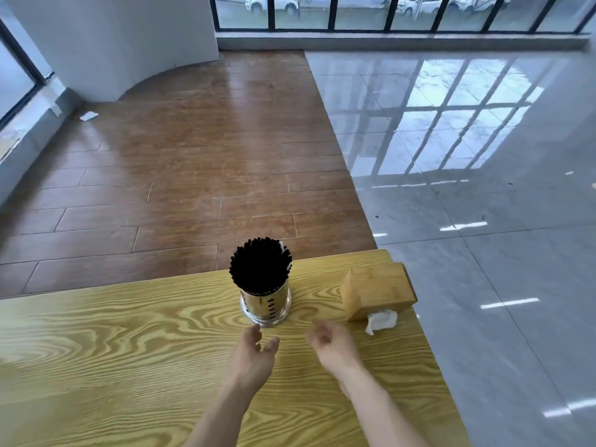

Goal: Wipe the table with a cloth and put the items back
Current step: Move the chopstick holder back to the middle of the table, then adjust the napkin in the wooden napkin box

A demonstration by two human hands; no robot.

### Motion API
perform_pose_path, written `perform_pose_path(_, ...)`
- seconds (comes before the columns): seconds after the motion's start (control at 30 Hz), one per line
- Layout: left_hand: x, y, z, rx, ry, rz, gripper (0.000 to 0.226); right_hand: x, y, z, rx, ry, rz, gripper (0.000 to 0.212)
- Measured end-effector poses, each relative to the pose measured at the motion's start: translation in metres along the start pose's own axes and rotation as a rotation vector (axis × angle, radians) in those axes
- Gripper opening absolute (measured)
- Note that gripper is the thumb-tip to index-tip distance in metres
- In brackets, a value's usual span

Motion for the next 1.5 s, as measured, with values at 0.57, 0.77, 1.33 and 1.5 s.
perform_pose_path(0.57, 0.114, 0.004, 0.076, 0.116, 0.119, -0.215, 0.065, -0.153, 0.017, 0.041, 0.054, 0.096, 0.365, 0.045)
perform_pose_path(0.77, 0.137, 0.013, 0.09, 0.171, 0.125, -0.222, 0.08, -0.155, 0.032, 0.033, -0.061, 0.115, 0.294, 0.052)
perform_pose_path(1.33, 0.149, 0.024, 0.106, 0.164, -0.055, -0.004, 0.043, -0.172, 0.054, 0.013, -0.157, 0.273, 0.396, 0.025)
perform_pose_path(1.5, 0.157, 0.024, 0.093, 0.178, -0.11, -0.072, 0.044, -0.164, 0.061, 0.019, -0.143, 0.299, 0.317, 0.036)
Point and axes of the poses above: each hand's wrist, its own y-axis towards the middle knuckle, its own x-axis out of the palm, z = x × y, the point moved 2 cm from there along y, towards the middle knuckle, and after that the axes turned 4 degrees about x, right-handed, at the moved point
